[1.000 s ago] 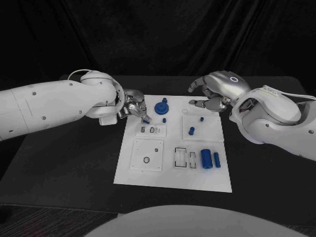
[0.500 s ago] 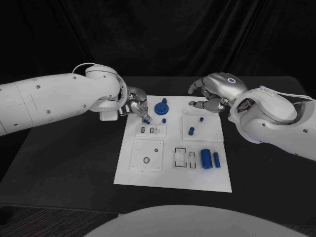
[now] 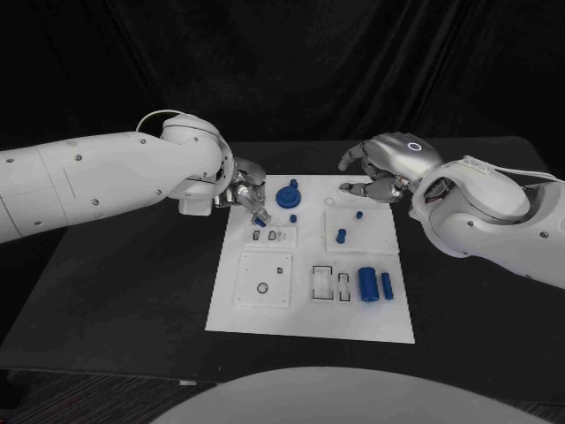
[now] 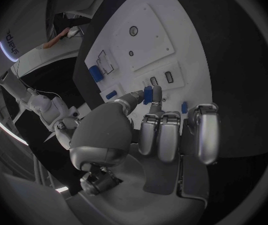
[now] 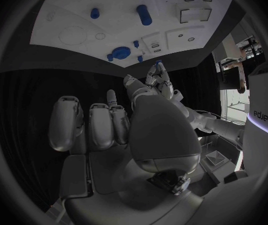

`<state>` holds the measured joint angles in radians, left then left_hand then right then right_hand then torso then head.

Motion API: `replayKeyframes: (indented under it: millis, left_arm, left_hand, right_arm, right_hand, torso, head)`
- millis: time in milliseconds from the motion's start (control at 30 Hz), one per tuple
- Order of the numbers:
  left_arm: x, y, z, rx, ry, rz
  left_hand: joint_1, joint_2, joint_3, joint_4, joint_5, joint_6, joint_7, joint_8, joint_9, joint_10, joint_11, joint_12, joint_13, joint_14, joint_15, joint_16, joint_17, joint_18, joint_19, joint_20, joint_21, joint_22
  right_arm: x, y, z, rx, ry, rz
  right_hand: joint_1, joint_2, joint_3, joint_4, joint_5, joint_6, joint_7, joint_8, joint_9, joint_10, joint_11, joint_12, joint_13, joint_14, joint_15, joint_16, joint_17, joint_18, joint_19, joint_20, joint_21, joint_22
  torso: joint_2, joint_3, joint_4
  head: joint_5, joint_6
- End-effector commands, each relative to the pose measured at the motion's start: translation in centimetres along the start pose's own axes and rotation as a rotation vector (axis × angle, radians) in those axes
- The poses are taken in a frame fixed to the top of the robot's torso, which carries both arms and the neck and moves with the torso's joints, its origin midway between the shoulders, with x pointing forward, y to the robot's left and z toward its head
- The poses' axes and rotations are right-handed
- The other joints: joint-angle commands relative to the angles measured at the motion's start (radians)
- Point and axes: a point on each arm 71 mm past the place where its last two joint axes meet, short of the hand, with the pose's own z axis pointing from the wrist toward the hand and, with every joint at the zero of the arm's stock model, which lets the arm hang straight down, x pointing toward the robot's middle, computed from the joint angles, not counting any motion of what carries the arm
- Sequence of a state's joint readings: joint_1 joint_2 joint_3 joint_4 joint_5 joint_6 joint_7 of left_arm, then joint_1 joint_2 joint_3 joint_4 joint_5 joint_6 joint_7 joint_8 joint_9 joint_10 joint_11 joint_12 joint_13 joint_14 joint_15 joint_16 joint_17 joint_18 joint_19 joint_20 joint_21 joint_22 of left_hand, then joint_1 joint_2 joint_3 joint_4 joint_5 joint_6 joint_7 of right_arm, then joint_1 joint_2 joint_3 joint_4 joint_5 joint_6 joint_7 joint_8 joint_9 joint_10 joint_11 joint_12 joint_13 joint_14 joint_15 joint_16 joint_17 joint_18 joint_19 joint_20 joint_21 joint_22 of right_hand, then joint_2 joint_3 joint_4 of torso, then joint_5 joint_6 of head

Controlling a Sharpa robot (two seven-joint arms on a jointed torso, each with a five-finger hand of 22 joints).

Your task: Assemble the parts on the task board

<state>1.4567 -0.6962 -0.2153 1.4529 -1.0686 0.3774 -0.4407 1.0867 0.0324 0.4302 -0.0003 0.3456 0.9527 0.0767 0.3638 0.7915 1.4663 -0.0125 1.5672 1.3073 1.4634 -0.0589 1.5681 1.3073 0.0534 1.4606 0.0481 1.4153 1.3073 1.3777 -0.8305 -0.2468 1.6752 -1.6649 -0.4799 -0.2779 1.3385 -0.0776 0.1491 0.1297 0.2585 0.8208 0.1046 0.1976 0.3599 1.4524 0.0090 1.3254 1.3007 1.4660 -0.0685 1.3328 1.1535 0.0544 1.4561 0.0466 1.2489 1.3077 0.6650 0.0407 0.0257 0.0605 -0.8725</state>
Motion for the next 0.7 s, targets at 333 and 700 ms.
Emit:
replayKeyframes:
  millis: [333, 700]
  left_arm:
    - [-0.4, -1.2, 0.5, 0.007, -0.038, 0.011]
    - [0.1, -0.9, 2.0, -0.026, -0.027, 0.019]
  left_hand:
    - [-0.011, 0.025, 0.049, -0.032, -0.013, 0.031, -0.027, -0.001, 0.017, 0.105, -0.008, 0.004, 0.263, 0.107, -0.008, 0.003, 0.263, -0.015, 0.021, -0.002, -0.001, 0.212]
    - [-0.013, 0.031, 0.055, -0.036, -0.024, 0.030, -0.027, -0.005, 0.023, 0.105, -0.009, 0.004, 0.263, 0.107, -0.009, 0.003, 0.263, -0.016, 0.024, -0.003, 0.001, 0.213]
  right_arm:
    - [0.6, -0.2, -0.1, 0.020, 0.021, -0.004]
    - [0.7, -0.3, -0.3, 0.024, 0.026, -0.003]
  right_hand:
    - [0.003, 0.006, 0.001, 0.007, 0.005, 0.008, 0.001, 0.008, -0.002, -0.005, 0.004, -0.003, 0.001, 0.034, 0.010, -0.001, -0.001, 0.011, -0.001, 0.004, -0.004, 0.176]
    - [0.004, 0.007, 0.001, 0.008, 0.007, 0.010, 0.001, 0.009, -0.002, -0.005, 0.004, -0.003, 0.000, 0.035, 0.011, -0.001, 0.000, 0.011, -0.001, 0.005, -0.004, 0.176]
  torso:
    - [-0.006, 0.0098, -0.0045]
    - [-0.005, 0.0088, -0.0035]
  head:
    - [0.013, 0.000]
    - [0.014, 0.000]
